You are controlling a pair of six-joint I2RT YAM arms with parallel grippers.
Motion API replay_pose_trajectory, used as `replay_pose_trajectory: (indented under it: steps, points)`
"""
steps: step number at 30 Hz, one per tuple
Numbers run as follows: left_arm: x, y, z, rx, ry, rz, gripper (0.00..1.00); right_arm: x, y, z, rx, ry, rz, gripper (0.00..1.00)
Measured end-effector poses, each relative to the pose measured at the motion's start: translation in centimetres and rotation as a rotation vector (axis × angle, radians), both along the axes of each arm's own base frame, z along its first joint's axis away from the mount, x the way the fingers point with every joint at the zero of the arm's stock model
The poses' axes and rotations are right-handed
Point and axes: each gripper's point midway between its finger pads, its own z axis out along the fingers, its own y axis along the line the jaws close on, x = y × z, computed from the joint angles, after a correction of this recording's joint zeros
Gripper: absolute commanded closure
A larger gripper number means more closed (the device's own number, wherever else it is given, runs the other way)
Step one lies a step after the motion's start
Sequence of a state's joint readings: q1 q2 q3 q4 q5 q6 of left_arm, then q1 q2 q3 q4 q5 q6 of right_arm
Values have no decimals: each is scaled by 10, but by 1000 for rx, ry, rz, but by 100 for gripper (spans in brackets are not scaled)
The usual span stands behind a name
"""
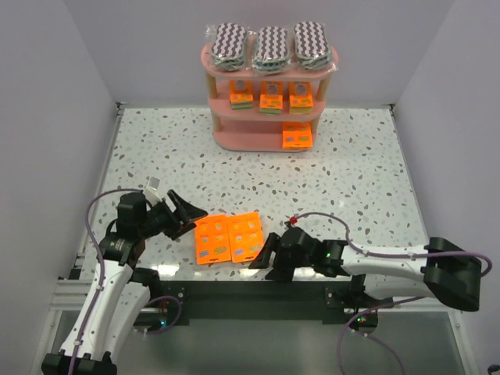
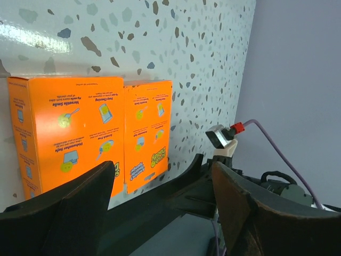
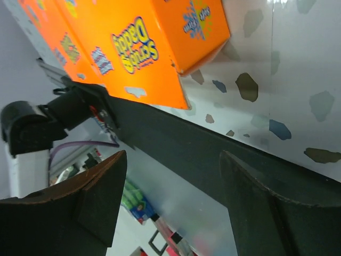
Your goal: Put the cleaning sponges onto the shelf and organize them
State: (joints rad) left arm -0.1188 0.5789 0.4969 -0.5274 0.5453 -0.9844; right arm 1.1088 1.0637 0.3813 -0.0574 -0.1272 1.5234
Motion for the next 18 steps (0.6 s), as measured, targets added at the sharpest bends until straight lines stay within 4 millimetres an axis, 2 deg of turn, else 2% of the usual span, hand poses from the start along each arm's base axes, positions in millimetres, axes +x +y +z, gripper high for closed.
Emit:
replay_pose_trajectory:
  steps: [3, 5, 13, 18]
  points:
    - [-7, 1, 1, 1, 2, 1, 21, -9, 11, -17, -41, 5, 2, 26]
    - [-11, 2, 2, 1, -5, 3, 21, -7, 20, -21, -43, -7, -26, 27]
    - [-28, 6, -2, 16, 18, 18, 21, 25, 46, -1, 84, -88, -222, 30]
    - [-35, 9, -6, 25, 38, 28, 21, 41, 46, -5, 103, -75, -344, 45]
